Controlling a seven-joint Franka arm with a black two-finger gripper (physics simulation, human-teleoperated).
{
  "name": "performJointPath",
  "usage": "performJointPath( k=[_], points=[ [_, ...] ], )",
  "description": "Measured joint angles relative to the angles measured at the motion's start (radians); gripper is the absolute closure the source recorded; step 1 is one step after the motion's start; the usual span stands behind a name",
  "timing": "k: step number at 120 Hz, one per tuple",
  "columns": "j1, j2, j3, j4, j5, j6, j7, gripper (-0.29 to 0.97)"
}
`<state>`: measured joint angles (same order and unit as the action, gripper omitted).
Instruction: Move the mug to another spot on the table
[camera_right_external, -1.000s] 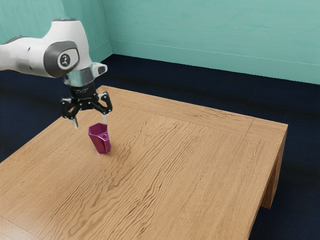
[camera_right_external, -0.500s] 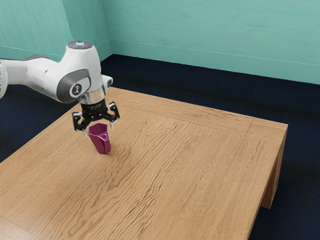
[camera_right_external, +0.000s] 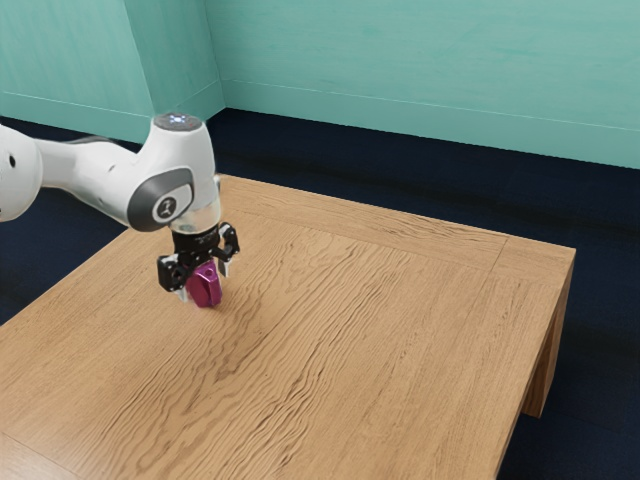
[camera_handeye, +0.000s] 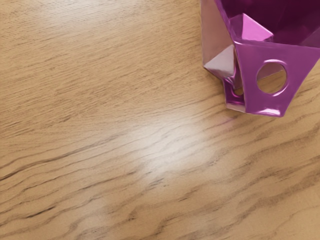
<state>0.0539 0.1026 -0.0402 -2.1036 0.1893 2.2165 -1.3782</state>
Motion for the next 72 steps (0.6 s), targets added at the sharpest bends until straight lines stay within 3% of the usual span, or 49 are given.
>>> performJointPath(
  k=[37,72],
  points=[
    [0.002,0.085,0.007,0.033,0.094,0.078,-0.012,0.01],
    [0.017,0.143,0.039,0.055,0.142,0.121,0.027,0.00]
  ],
)
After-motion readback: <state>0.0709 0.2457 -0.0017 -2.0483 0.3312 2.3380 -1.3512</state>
